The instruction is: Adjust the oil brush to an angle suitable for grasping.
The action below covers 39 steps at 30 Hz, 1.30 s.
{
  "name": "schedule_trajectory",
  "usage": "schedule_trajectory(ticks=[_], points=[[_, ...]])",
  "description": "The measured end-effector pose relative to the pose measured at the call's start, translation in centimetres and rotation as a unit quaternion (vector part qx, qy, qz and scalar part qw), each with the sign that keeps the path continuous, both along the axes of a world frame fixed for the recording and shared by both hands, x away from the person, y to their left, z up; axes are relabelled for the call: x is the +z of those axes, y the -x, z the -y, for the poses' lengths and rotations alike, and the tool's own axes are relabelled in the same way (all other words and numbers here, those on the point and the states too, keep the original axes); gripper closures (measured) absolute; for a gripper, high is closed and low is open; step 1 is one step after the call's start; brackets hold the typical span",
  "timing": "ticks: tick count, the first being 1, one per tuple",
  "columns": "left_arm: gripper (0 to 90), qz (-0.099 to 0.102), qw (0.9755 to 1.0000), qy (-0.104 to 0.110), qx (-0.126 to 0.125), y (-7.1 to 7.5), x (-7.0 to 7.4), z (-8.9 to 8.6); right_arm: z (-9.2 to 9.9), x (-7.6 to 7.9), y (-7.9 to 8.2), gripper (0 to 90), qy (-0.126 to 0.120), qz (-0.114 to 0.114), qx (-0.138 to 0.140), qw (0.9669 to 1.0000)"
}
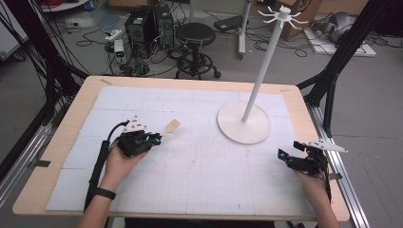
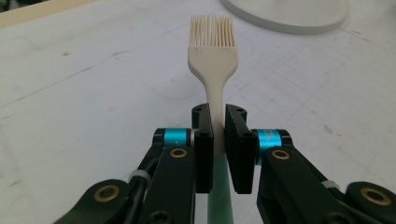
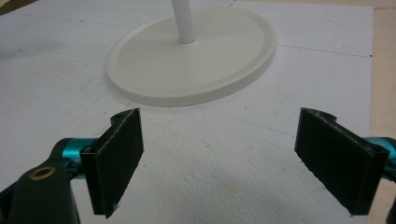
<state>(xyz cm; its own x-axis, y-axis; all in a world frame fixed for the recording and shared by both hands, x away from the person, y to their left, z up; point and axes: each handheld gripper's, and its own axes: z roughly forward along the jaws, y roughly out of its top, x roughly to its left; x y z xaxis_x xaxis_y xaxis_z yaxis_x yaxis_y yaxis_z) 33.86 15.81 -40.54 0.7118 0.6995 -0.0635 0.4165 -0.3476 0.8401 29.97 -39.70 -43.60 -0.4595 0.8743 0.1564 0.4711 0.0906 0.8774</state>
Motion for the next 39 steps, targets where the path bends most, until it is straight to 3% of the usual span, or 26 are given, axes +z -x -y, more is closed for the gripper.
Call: schedule_trajectory(ticks=[2, 3, 4, 5, 8, 9, 10, 17, 20, 22, 24, 25, 36, 39], points=[[82.4, -0.003, 0.9997, 0.000, -0.025, -0.3, -0.1, 1.3, 0.1, 0.0, 0.0, 14.3, 0.001, 0.001, 0.000, 1.0000], [82.4, -0.003, 0.9990, -0.002, -0.045, -0.4, -0.1, 2.7, 0.0, 0.0, 0.0, 14.3, -0.001, 0.000, -0.001, 1.0000], [82.3, -0.003, 0.9990, -0.002, -0.045, -0.4, -0.1, 2.7, 0.0, 0.0, 0.0, 14.3, -0.001, 0.000, -0.001, 1.0000], [82.4, -0.005, 0.9976, 0.001, -0.068, -0.6, -0.1, 4.2, 0.1, 0.0, 0.0, 14.3, 0.000, 0.000, 0.000, 1.0000], [82.3, -0.008, 0.9958, 0.001, -0.091, -0.6, -0.2, 5.6, 0.0, 0.0, 0.0, 14.3, -0.001, 0.001, 0.000, 1.0000], [82.3, -0.014, 0.9936, -0.001, -0.112, -0.6, -0.3, 7.0, 0.0, 0.0, 0.0, 14.3, -0.001, 0.002, 0.000, 1.0000], [82.4, -0.014, 0.9936, -0.001, -0.112, -0.6, -0.3, 7.0, 0.0, 0.0, 0.0, 14.3, -0.001, 0.002, 0.000, 1.0000], [82.3, -0.024, 0.9871, -0.006, -0.158, -0.3, -1.1, 11.0, 0.0, 0.1, 0.0, 14.3, -0.001, 0.002, 0.000, 1.0000], [82.3, -0.026, 0.9854, -0.009, -0.168, -0.3, -1.4, 11.7, 0.0, 0.1, 0.0, 14.3, -0.001, 0.002, 0.001, 1.0000], [82.3, -0.031, 0.9828, -0.015, -0.182, -0.3, -1.9, 12.7, 0.0, 0.1, 0.0, 14.3, -0.001, -0.001, 0.001, 1.0000], [82.3, -0.031, 0.9821, -0.016, -0.185, -0.2, -2.0, 13.1, 0.0, 0.0, 0.0, 14.3, 0.000, 0.000, 0.001, 1.0000], [82.3, -0.030, 0.9794, -0.020, -0.198, -0.1, -2.3, 13.9, 0.0, 0.0, -0.1, 14.3, 0.001, 0.002, 0.002, 1.0000], [82.3, -0.033, 0.9716, -0.021, -0.234, 0.4, -2.7, 17.4, 0.0, 0.0, -0.1, 14.3, 0.000, 0.002, 0.002, 1.0000], [82.2, -0.037, 0.9672, -0.036, -0.249, 0.6, -2.9, 18.8, 0.0, 0.0, 0.0, 14.3, -0.001, 0.001, 0.002, 1.0000]])
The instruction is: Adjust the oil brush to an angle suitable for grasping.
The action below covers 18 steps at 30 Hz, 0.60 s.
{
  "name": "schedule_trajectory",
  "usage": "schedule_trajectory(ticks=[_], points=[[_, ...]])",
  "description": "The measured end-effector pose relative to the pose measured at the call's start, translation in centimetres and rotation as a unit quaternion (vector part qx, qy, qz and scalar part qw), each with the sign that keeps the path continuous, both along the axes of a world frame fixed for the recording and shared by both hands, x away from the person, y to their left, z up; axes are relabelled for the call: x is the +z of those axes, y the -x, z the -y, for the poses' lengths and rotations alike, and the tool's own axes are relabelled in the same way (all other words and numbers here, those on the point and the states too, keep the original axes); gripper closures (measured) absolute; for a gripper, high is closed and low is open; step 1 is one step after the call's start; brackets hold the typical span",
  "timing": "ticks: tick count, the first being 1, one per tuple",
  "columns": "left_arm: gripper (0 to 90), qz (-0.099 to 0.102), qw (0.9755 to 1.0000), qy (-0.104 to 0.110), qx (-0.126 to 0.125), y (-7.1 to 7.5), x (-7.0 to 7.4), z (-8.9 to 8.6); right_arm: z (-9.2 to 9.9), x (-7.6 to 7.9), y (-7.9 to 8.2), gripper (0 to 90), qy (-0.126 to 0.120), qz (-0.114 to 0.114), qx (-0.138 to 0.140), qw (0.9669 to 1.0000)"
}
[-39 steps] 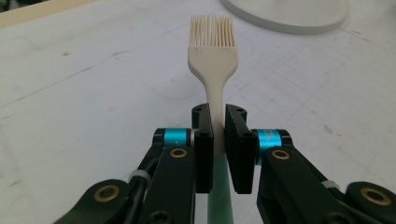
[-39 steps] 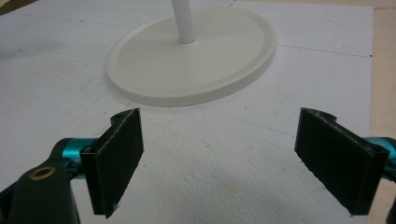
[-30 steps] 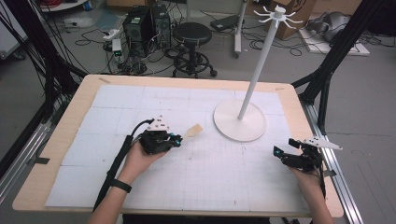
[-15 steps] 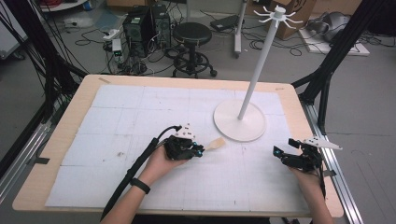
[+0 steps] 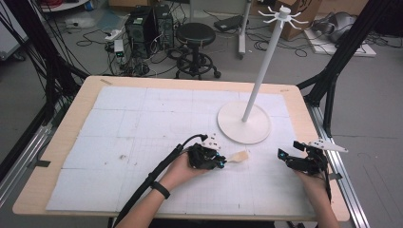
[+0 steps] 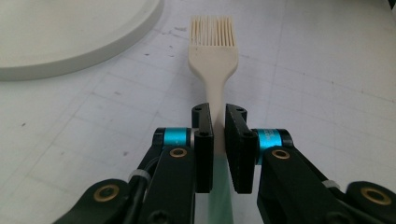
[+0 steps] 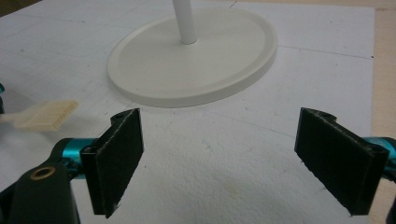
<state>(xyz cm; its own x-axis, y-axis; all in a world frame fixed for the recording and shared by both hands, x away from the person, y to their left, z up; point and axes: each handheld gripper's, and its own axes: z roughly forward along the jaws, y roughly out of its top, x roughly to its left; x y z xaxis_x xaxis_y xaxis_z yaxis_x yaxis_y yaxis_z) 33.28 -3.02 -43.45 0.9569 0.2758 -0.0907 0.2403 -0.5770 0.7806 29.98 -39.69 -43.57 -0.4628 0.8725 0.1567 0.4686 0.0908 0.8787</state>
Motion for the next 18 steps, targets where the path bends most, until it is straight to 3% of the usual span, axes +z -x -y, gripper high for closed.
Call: schedule_trajectory(ticks=[7, 10, 14, 18], points=[[81.5, -0.007, 0.9996, -0.022, -0.019, 0.0, -0.8, 1.2, 0.1, 0.0, 0.1, 14.3, -0.002, 0.001, -0.001, 1.0000], [80.3, -0.017, 0.9996, -0.018, -0.015, 0.0, -0.8, 1.1, 0.2, 0.0, 0.1, 14.3, -0.001, 0.002, -0.001, 1.0000], [59.8, -0.034, 0.9994, 0.005, -0.004, -0.2, -0.2, 0.6, 0.3, 0.0, 0.2, 14.3, -0.001, 0.000, -0.001, 1.0000], [43.2, -0.031, 0.9994, 0.015, 0.000, -0.3, 0.5, -0.2, 0.2, 0.0, 0.2, 14.3, -0.001, 0.000, -0.001, 1.0000]])
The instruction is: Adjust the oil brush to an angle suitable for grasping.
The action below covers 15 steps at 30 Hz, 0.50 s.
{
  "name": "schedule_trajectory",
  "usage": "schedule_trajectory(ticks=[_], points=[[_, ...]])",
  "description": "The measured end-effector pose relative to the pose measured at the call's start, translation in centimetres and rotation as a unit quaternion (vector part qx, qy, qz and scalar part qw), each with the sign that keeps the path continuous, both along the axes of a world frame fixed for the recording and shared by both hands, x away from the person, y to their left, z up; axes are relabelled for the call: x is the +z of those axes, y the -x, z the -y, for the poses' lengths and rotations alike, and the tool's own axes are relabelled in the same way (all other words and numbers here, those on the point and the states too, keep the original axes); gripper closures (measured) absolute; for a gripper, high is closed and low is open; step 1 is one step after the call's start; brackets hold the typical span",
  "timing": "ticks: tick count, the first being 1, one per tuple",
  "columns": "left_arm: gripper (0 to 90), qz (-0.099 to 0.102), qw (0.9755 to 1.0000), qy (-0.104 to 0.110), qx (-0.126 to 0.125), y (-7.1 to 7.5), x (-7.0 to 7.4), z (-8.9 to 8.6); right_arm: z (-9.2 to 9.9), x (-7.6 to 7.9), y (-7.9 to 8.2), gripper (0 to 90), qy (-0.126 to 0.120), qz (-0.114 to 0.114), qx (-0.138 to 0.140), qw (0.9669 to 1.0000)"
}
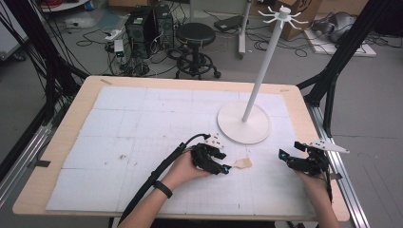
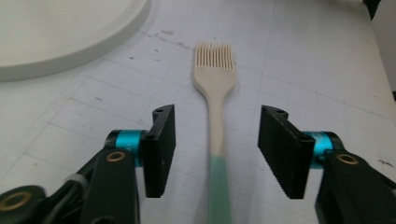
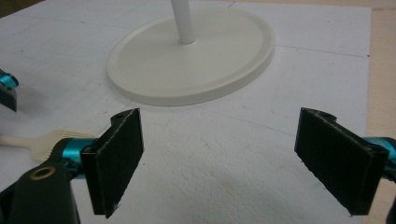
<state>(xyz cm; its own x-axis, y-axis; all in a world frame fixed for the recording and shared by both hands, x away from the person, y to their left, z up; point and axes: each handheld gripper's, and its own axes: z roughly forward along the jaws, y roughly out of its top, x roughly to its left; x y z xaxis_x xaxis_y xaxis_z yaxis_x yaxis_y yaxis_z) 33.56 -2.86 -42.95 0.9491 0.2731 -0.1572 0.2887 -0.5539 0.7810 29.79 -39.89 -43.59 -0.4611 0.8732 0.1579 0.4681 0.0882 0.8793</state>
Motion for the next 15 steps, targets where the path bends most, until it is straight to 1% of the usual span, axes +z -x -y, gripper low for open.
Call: schedule_trajectory(ticks=[1, 2, 3, 4, 5, 7, 8, 10, 12, 13, 14, 15], points=[[43.2, 0.003, 0.9999, 0.009, 0.005, 0.1, 0.3, -0.2, 0.0, 0.0, 0.0, 14.3, 0.000, 0.000, 0.000, 1.0000], [39.6, 0.006, 0.9998, 0.016, 0.010, 0.1, 0.6, -0.6, 0.0, 0.0, 0.0, 14.3, 0.002, 0.002, 0.001, 1.0000], [38.6, 0.006, 0.9997, 0.024, 0.008, 0.1, 0.9, -1.0, 0.0, 0.0, 0.0, 14.3, 0.003, 0.002, 0.003, 1.0000], [32.6, 0.013, 0.9992, 0.031, 0.023, 0.2, 1.4, -1.7, -0.1, 0.0, 0.0, 14.3, 0.002, 0.001, 0.004, 1.0000], [31.5, 0.013, 0.9992, 0.031, 0.023, 0.2, 1.4, -1.7, -0.1, 0.0, 0.0, 14.3, 0.002, 0.001, 0.004, 1.0000], [30.7, 0.020, 0.9986, 0.039, 0.029, 0.3, 1.9, -2.6, -0.1, 0.0, 0.0, 14.3, 0.001, 0.001, 0.004, 1.0000], [29.8, 0.022, 0.9974, 0.055, 0.040, 0.4, 2.3, -3.6, -0.2, 0.0, 0.0, 14.3, 0.002, 0.002, 0.003, 1.0000], [28.5, 0.028, 0.9957, 0.072, 0.051, 0.5, 2.7, -4.7, -0.2, 0.0, 0.0, 14.3, 0.003, 0.003, 0.005, 1.0000], [28.1, 0.035, 0.9934, 0.088, 0.065, 0.6, 3.2, -6.0, -0.2, 0.0, 0.0, 14.3, 0.003, 0.002, 0.003, 1.0000], [27.7, 0.040, 0.9923, 0.093, 0.071, 0.5, 3.4, -6.7, -0.3, 0.0, 0.0, 14.3, 0.001, 0.000, 0.004, 1.0000], [26.9, 0.040, 0.9923, 0.093, 0.071, 0.5, 3.4, -6.7, -0.3, 0.0, 0.0, 14.3, 0.001, 0.000, 0.004, 1.0000], [26.9, 0.041, 0.9910, 0.100, 0.080, 0.5, 3.6, -7.4, -0.3, 0.0, 0.0, 14.3, 0.002, 0.001, 0.005, 1.0000]])
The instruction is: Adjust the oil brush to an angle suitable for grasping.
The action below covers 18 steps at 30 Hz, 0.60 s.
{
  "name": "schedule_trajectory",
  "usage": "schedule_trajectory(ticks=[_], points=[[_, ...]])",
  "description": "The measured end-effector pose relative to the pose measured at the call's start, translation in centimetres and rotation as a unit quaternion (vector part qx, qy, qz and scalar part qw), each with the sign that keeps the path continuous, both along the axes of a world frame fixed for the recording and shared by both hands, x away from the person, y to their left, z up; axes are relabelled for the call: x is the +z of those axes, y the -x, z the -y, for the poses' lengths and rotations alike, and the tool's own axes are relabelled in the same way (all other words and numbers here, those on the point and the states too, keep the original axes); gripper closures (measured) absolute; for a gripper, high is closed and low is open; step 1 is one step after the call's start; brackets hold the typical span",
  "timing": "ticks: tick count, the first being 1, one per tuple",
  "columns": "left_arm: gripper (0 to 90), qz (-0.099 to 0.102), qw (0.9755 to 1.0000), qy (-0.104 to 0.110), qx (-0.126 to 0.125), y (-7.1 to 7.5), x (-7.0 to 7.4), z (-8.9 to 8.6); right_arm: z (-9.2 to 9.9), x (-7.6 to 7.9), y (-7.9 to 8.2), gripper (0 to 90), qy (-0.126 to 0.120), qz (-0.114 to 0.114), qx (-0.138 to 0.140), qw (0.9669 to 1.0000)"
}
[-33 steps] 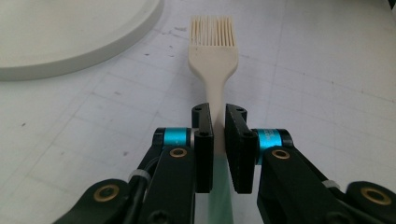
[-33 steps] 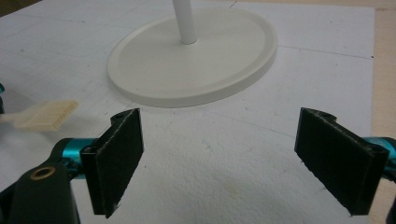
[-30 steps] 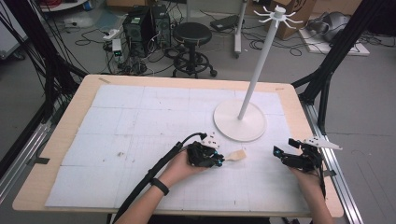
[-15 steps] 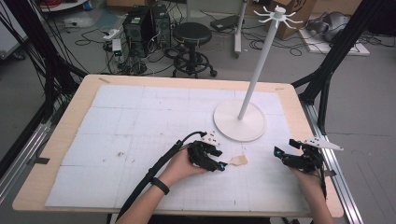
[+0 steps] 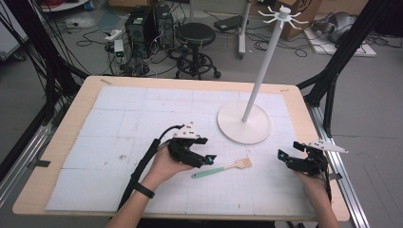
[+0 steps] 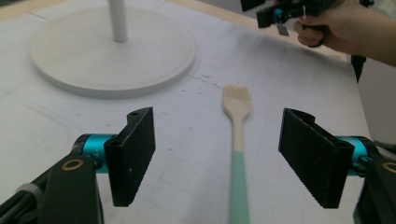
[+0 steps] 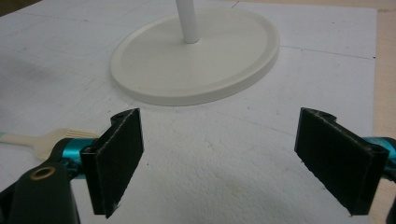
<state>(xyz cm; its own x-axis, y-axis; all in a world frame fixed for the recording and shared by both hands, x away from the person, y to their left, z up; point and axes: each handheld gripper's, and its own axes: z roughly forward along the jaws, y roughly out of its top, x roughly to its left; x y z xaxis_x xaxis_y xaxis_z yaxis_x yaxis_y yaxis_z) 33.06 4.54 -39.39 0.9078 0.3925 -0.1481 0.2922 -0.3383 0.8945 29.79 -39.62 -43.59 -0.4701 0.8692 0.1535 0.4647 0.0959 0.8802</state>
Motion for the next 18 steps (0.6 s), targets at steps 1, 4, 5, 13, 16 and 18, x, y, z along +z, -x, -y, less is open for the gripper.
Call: schedule_trajectory(ticks=[1, 4, 5, 13, 16, 18], points=[[26.7, -0.002, 0.9999, 0.009, 0.006, 0.0, 0.2, -0.7, 0.0, 0.0, 0.0, 14.3, 0.000, 0.000, 0.000, 1.0000], [24.3, 0.004, 0.9994, 0.027, 0.023, -0.1, 0.7, -2.7, -0.1, 0.0, 0.0, 14.3, 0.003, 0.002, 0.002, 1.0000], [24.3, 0.006, 0.9992, 0.030, 0.026, -0.1, 1.0, -3.3, -0.1, 0.0, 0.0, 14.3, 0.002, 0.000, 0.002, 1.0000], [23.8, 0.062, 0.9945, 0.028, 0.080, 0.9, 1.7, -8.8, -0.4, 0.0, -0.1, 14.3, 0.003, 0.001, 0.005, 1.0000], [23.7, 0.076, 0.9922, 0.029, 0.095, 1.2, 1.5, -10.4, -0.5, 0.0, -0.1, 14.3, 0.004, 0.002, 0.007, 1.0000], [22.9, 0.087, 0.9882, 0.028, 0.122, 1.5, 1.2, -12.8, -0.7, 0.0, -0.1, 14.3, 0.004, 0.003, 0.009, 0.9999]])
